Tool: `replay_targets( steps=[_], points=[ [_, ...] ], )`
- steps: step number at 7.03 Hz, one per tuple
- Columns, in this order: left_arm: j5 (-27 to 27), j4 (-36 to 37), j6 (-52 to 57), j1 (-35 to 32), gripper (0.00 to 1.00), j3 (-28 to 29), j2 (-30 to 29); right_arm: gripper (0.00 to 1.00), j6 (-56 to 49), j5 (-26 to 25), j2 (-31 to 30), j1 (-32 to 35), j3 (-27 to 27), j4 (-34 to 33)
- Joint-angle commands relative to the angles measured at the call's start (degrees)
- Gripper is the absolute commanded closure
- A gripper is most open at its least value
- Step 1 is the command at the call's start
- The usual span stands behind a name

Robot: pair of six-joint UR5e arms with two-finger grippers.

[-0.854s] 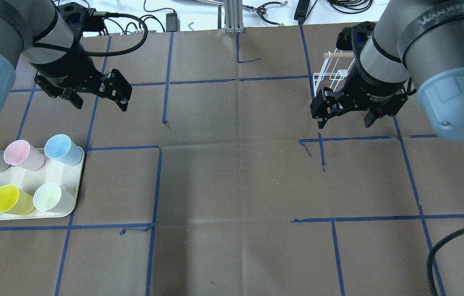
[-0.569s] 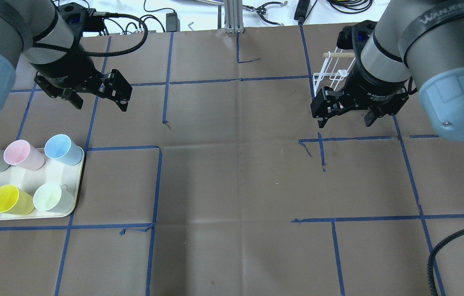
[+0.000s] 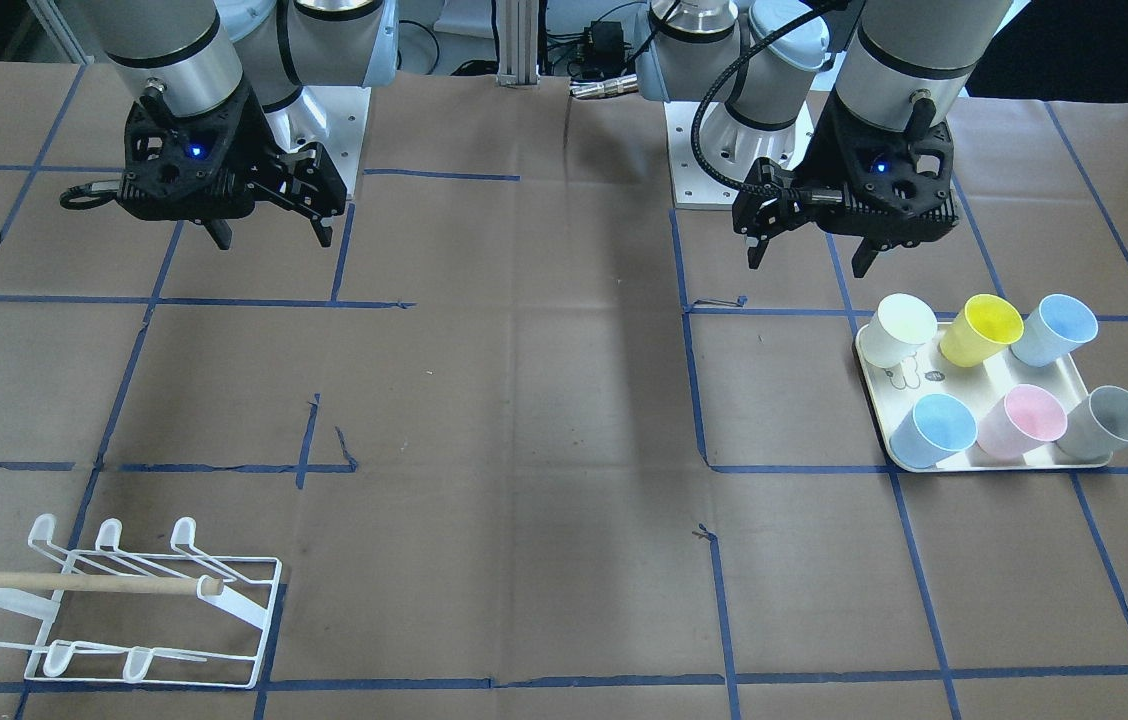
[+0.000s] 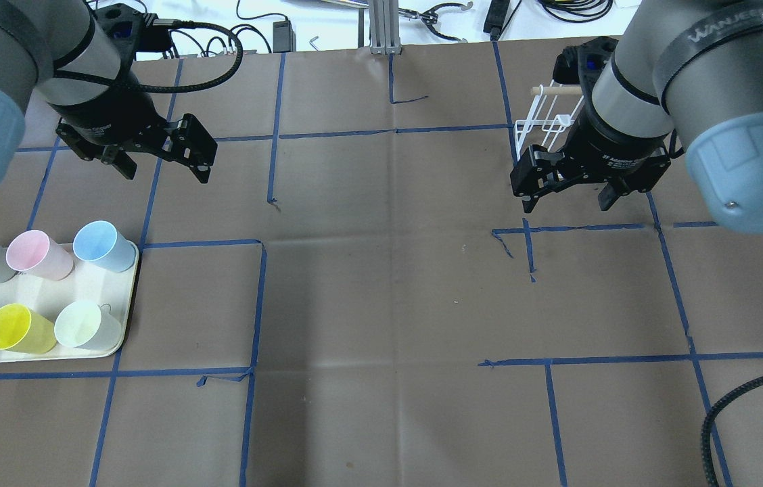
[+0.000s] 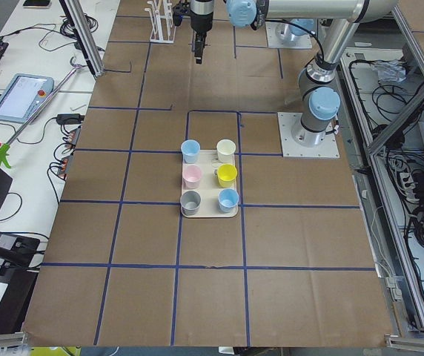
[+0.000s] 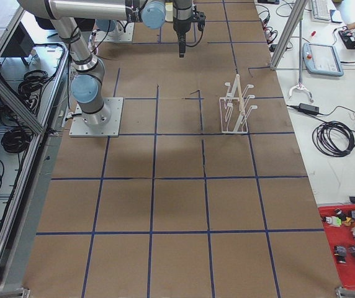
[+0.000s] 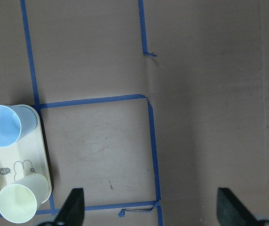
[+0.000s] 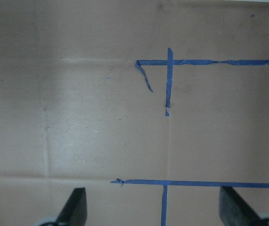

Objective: Transfer IKEA cup to right arm and place on rack

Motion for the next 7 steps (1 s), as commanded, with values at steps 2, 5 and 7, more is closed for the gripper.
replay_targets(
  steps=[2,5,7],
  points=[
    [-0.02,0.09,0.54,0.77,0.00,-0.38,0.09,0.00,0.00,0.07,-0.10,0.00,0.00,0.00],
    [0.15,0.70,4.38,9.26,0.00,-0.47,0.09,0.00,-0.09,-0.01,-0.28,0.00,0.00,0.00],
    [0.33,0.61,14.46,19.36,0.00,-1.16,0.18,0.00,0.00,-0.10,0.07,0.09,0.18,0.27]
  ],
)
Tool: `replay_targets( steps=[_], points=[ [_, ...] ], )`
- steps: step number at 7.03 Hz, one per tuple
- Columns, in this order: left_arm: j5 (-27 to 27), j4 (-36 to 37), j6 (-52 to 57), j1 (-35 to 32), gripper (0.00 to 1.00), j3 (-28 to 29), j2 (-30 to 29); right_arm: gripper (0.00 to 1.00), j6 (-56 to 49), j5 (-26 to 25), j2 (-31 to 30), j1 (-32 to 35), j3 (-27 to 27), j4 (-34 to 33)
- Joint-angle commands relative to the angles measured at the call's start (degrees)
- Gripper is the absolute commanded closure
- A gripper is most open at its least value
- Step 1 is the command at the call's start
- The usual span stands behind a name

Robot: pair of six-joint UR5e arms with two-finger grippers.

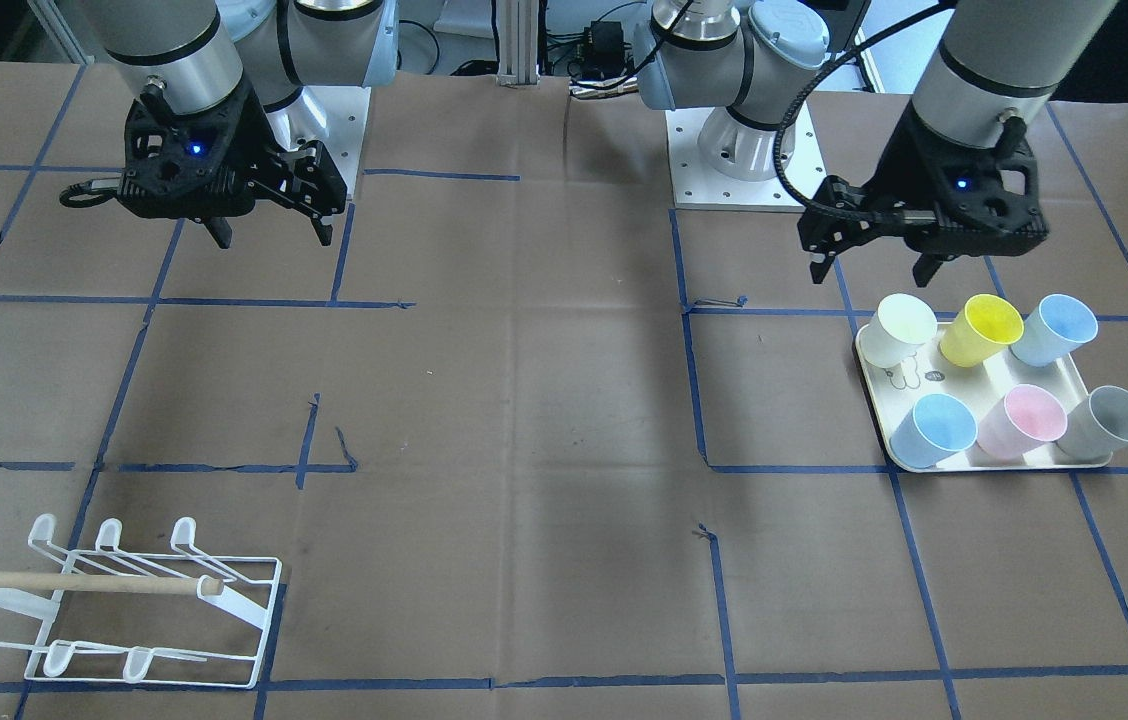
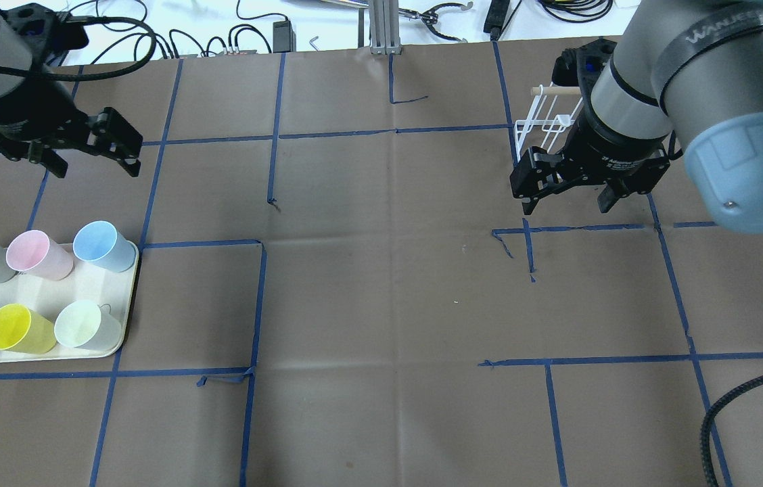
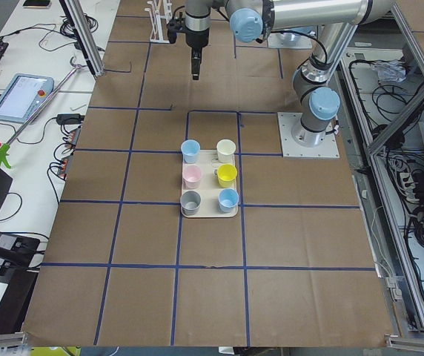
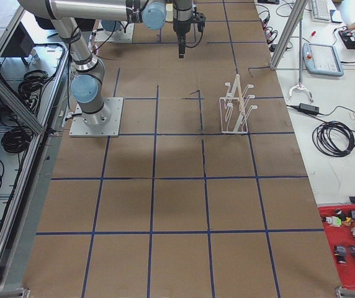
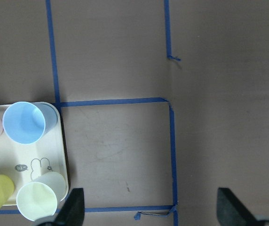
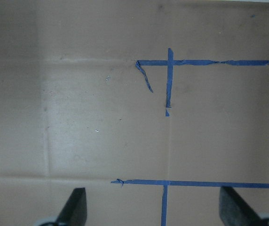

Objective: Transfer IKEA cup to right arm and place on rack

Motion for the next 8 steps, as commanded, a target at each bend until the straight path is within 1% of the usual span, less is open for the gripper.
replay_targets(
  steps=[1,2,3,4,5,6,7,8],
  points=[
    [0.04,0.07,8.09,8.69,0.00,-0.97,-0.24,0.00,0.06,0.14,0.14,0.07,0.09,-0.45],
    [0.04,0.16,8.46,8.98,0.00,-1.06,-0.68,0.00,0.06,0.14,0.23,0.07,0.09,-3.32],
    [-0.22,0.24,9.42,9.33,0.00,-1.15,-1.55,0.00,0.15,0.23,0.32,0.33,1.14,-12.05],
    [-0.40,0.94,9.43,9.43,0.00,-1.41,-3.04,0.00,0.15,1.62,0.14,0.25,4.98,-22.06],
    [-0.48,4.95,9.43,9.43,0.01,-3.32,-5.32,0.00,0.15,5.73,0.23,0.33,9.63,-34.86],
    [-0.49,11.95,9.51,9.43,0.01,-6.30,-7.51,0.00,0.15,10.47,0.23,0.33,13.50,-45.43],
    [-0.49,17.50,9.60,9.51,0.01,-8.94,-9.10,0.00,0.15,14.61,0.23,0.25,15.45,-51.63],
    [-0.49,22.61,10.04,9.60,0.01,-11.23,-11.47,0.00,0.24,16.73,0.23,0.25,16.52,-55.43]
  ],
)
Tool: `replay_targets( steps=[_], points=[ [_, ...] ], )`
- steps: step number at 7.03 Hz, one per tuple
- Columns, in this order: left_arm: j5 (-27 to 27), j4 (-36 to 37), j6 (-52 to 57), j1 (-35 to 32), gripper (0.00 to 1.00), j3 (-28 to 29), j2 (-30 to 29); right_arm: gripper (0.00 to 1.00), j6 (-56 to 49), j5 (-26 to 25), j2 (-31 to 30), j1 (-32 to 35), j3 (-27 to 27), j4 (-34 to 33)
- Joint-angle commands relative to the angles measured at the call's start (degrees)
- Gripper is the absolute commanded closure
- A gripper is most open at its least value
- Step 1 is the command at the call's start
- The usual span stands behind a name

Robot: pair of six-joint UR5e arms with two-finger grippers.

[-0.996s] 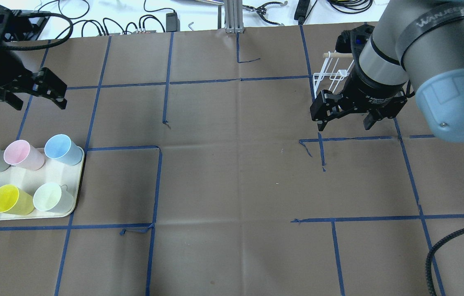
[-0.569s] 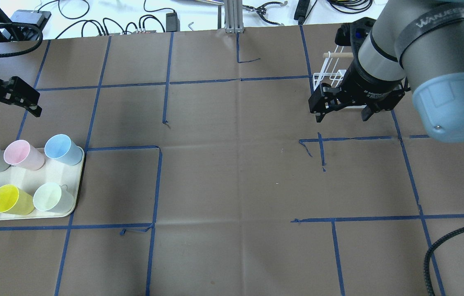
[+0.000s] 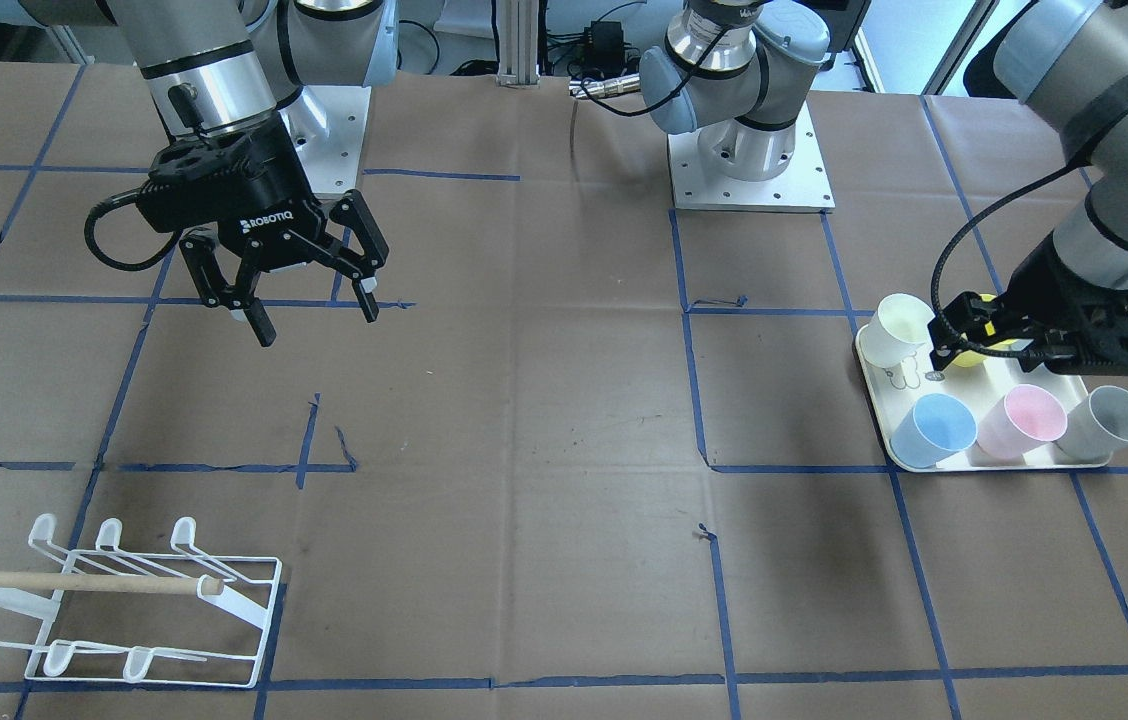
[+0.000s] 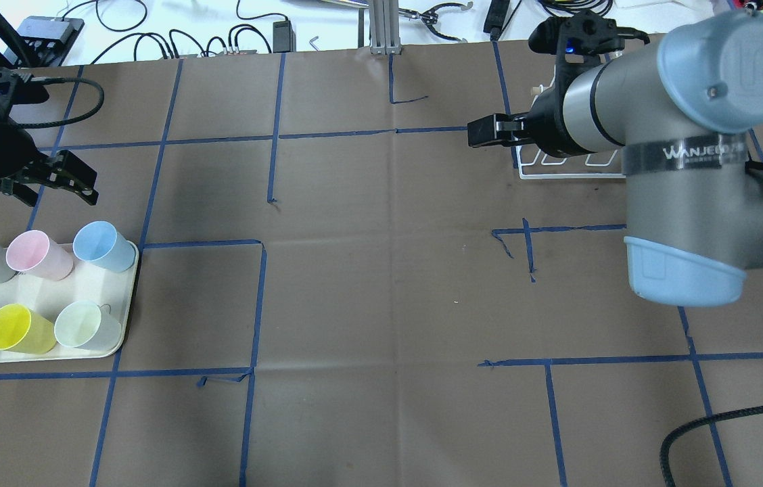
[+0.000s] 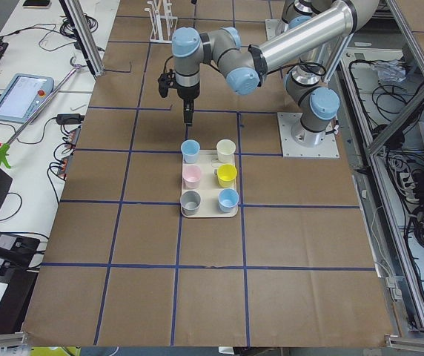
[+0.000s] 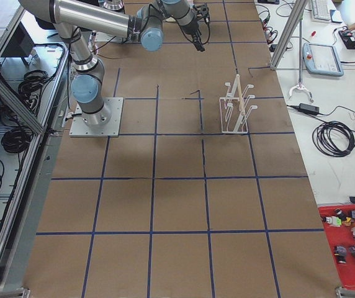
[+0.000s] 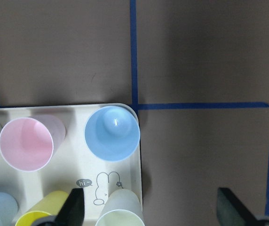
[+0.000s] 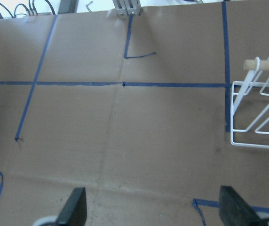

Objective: Transfer IKEA cup to right arm and place on rack

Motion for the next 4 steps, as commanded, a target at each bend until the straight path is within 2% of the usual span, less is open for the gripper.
replay_targets(
  steps=[1,2,4],
  points=[
    [-0.09,9.60,0.45,0.09,0.01,-4.16,-4.53,0.00,0.33,3.78,-0.09,-0.04,3.63,-10.09],
    [-1.57,11.72,0.46,0.09,0.01,-5.56,-5.86,0.00,4.24,3.78,-0.09,-0.04,5.90,-14.47],
    [-1.50,16.47,0.46,0.18,0.01,-8.90,-7.54,0.00,23.43,3.78,-0.09,-0.04,11.96,-30.52]
  ],
)
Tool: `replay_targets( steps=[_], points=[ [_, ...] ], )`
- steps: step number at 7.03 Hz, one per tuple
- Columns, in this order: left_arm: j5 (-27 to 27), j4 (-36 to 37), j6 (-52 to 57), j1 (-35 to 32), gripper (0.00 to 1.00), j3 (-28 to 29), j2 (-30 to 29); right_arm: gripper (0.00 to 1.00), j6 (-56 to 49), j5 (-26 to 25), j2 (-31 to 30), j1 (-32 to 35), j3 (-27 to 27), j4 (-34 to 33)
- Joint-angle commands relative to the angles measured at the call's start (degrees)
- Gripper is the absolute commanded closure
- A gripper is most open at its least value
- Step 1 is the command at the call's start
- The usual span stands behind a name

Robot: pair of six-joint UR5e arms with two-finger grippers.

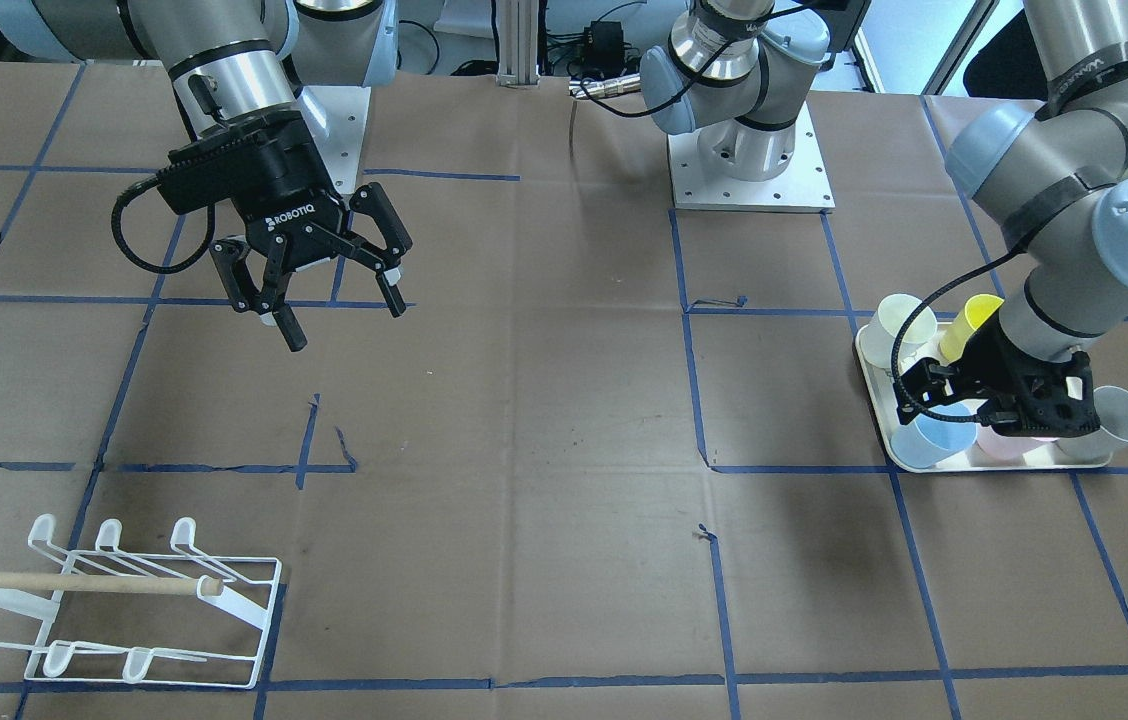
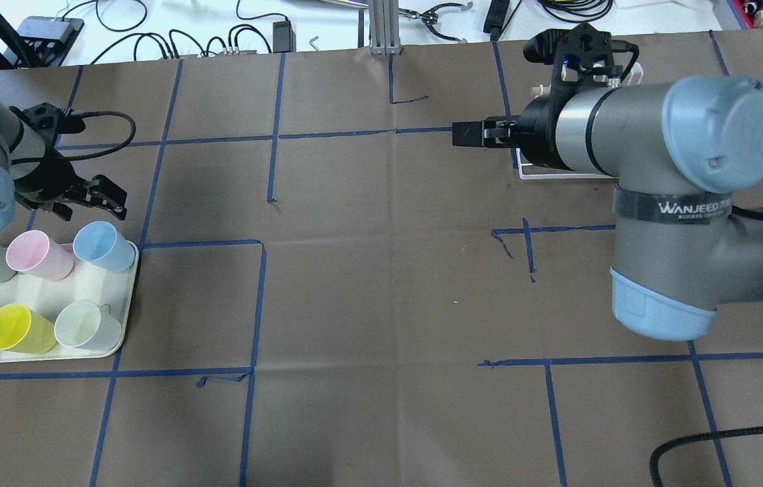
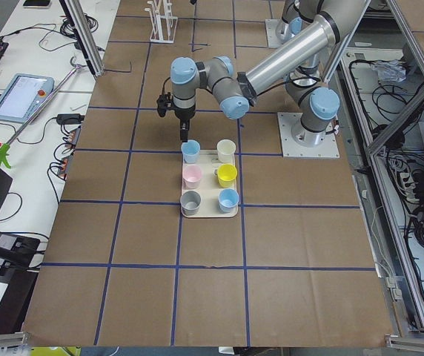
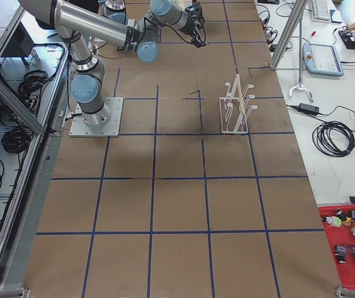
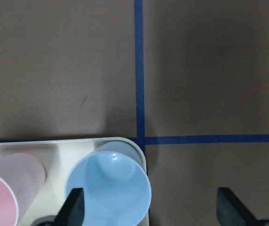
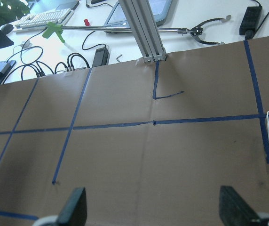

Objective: Transfer IKEA cup to right arm and place on rack

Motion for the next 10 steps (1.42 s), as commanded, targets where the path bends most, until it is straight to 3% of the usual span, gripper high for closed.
replay_targets(
  steps=[1,3,4,5,6,7,8,10],
  points=[
    [0.15,3.39,0.10,0.03,0.01,-2.98,-1.66,0.00,20.64,0.14,-0.10,0.00,5.48,-15.42],
    [0.50,3.31,0.27,0.47,0.01,-3.43,-1.92,0.00,34.91,3.72,0.07,0.17,9.69,-24.83],
    [0.42,3.40,0.27,0.82,0.06,-3.43,-1.92,0.00,42.89,5.23,0.08,0.17,10.67,-27.58],
    [0.42,3.49,0.53,1.17,0.29,-3.34,-2.01,0.00,49.50,7.24,-0.01,0.17,11.12,-29.17],
    [0.59,3.49,0.36,1.08,0.60,-3.25,-1.93,0.00,54.35,9.79,-0.01,0.17,12.25,-31.97],
    [0.68,3.40,0.45,1.17,0.81,-3.08,-1.84,0.00,60.75,10.59,-0.01,0.09,12.79,-34.79],
    [0.42,3.05,0.36,1.17,0.94,-2.90,-1.66,0.00,68.30,10.51,0.08,0.17,12.88,-38.03],
    [0.59,1.65,0.36,1.08,1.00,-1.94,-0.35,0.00,75.57,10.43,0.08,0.17,13.40,-42.36]
  ],
)
